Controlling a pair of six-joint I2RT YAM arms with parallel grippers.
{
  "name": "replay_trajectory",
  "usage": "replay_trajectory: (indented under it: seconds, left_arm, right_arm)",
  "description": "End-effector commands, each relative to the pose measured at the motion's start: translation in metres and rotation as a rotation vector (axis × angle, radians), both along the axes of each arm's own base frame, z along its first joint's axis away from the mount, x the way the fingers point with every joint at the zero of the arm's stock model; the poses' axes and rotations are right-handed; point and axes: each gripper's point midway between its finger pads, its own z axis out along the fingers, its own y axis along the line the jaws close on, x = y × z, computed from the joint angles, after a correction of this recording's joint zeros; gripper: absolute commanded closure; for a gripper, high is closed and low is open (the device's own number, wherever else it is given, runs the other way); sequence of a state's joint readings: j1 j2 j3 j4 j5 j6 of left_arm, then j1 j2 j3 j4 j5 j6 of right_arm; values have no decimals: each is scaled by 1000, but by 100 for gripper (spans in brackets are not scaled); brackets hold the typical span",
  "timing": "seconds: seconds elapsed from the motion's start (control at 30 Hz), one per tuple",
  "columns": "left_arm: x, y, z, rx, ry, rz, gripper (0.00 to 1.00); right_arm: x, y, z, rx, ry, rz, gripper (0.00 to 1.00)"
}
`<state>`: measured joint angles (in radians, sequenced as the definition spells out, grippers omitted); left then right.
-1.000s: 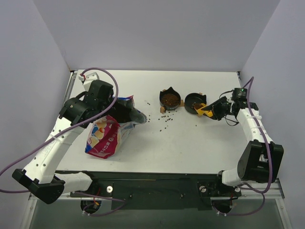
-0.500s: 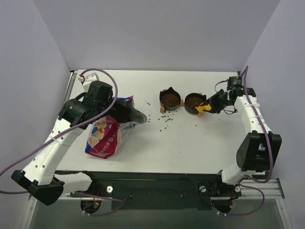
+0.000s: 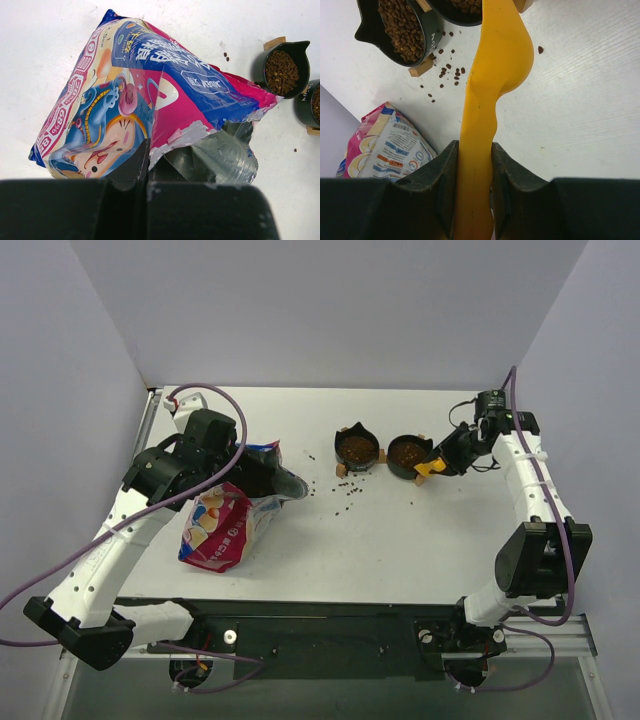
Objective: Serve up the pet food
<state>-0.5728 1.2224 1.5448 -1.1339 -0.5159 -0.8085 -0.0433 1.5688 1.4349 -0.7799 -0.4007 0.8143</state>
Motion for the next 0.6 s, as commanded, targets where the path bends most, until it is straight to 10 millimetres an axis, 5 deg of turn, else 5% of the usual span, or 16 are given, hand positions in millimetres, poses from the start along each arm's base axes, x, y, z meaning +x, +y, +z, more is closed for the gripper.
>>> replay_trajectory:
  seconds: [0.0,0.17,0.23,0.4,0.57]
  left_arm:
    - [19,-15,61,-177,-232,8,100]
    - [20,-15,63,-176,-237,6,100]
    - [21,-15,63,-174,-235,5,100]
    - [22,-17,62,-177,-235,1,100]
    - [22,-21,60,-186,-226,-15,100]
  right_arm:
    - [-5,0,15,-46,-5,48,100]
    - [-23,-7,28,-132,-40,118,100]
    - [-42,-28,26,-270,-21,124,100]
    - [-112,-103,-19,-657,157,-8,100]
    - [-142,-113,-61,-713,188,-50,99]
